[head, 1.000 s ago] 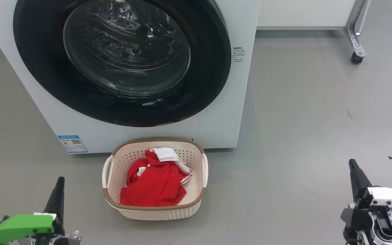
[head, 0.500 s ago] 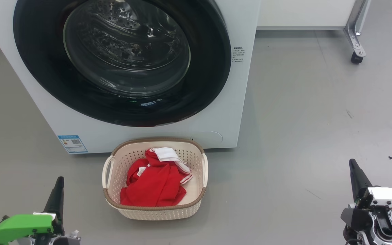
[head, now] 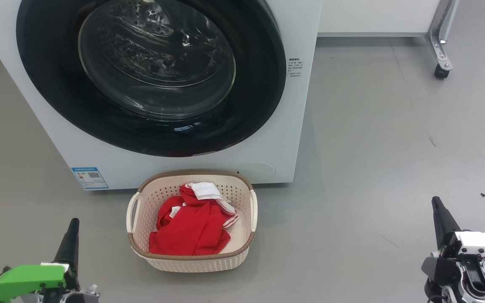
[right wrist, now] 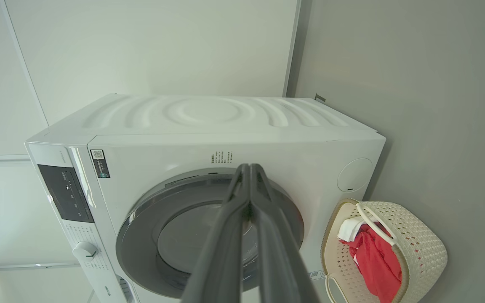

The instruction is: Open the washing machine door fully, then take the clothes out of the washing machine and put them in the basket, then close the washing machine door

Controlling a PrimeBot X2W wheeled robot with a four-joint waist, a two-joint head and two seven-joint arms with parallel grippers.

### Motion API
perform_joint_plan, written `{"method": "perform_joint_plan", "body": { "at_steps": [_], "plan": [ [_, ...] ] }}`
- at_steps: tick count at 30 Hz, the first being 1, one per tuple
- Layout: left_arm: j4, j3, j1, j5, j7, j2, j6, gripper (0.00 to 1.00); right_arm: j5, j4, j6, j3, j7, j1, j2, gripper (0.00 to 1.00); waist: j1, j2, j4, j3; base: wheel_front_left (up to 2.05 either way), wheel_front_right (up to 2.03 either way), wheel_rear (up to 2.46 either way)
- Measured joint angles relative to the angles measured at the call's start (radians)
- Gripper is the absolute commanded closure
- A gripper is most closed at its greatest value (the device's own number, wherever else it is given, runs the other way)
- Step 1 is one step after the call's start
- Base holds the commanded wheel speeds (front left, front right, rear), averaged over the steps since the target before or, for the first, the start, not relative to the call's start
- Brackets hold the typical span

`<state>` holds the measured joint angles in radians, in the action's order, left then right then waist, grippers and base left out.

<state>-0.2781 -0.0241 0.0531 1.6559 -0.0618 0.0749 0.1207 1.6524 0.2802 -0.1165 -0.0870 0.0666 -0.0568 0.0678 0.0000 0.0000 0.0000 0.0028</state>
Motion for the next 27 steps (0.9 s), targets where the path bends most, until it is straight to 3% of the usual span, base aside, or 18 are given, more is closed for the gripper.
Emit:
{"method": "perform_joint_plan", "body": {
  "at_steps": [27],
  "plan": [
    [0.001, -0.002, 0.0, 0.0, 0.0, 0.0, 0.0, 1.0, 0.0, -0.001, -0.005, -0.002, 0.007, 0.0, -0.001, 1.0, 0.0, 0.0, 0.0, 0.0, 0.0, 0.0, 0.0]
  ]
}}
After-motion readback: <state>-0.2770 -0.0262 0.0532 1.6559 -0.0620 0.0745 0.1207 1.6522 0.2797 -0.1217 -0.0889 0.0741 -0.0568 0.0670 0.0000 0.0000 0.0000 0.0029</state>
